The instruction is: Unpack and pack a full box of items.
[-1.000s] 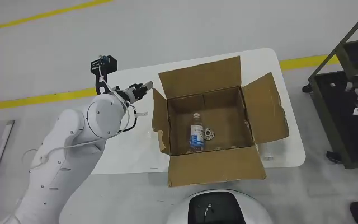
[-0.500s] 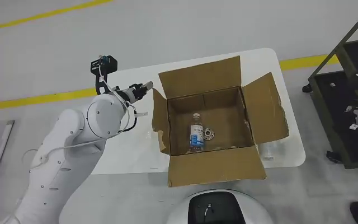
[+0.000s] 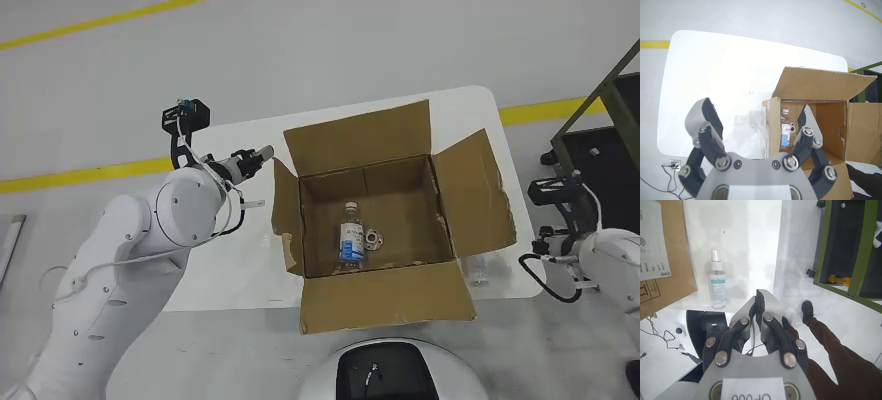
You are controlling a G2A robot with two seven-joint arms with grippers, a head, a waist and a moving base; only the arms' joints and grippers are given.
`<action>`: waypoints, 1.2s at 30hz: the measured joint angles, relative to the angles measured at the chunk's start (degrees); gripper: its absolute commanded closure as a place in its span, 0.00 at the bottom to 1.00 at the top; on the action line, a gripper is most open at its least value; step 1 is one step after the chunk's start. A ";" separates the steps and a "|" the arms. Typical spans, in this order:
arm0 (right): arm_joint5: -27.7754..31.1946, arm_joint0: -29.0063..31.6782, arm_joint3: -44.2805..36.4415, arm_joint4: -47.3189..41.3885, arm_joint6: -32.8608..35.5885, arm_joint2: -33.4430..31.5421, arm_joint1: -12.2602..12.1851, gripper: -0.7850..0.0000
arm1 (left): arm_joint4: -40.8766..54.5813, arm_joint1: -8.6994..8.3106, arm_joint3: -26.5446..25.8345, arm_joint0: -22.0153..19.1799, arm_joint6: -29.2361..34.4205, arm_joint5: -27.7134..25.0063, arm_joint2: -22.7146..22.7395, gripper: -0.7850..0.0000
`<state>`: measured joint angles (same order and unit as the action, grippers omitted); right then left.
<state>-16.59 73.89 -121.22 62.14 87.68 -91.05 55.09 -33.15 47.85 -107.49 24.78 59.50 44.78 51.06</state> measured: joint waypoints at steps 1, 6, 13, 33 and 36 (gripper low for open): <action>-0.12 -0.30 0.56 -0.02 -0.12 0.70 0.16 0.66 | 0.00 0.00 0.00 0.00 0.00 0.00 0.00 0.00; -1.32 -1.00 4.23 -2.70 -1.32 2.81 1.13 0.36 | 0.00 0.00 0.00 0.00 0.00 0.00 0.00 0.00; -4.49 0.21 8.76 -12.36 -4.47 0.73 2.14 0.00 | 0.00 0.00 0.00 0.00 0.00 0.00 0.00 0.00; -2.29 0.01 8.28 -11.56 -5.51 0.83 2.06 0.00 | 0.00 0.00 0.00 0.00 0.00 0.00 0.00 0.00; -2.44 -0.22 8.41 -10.69 -6.30 2.29 2.12 0.00 | 0.00 0.00 0.00 0.00 0.00 0.00 0.00 0.00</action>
<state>-19.03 73.67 -112.81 51.45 81.38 -88.77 57.21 -33.15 47.85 -107.49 24.78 59.50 44.78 51.06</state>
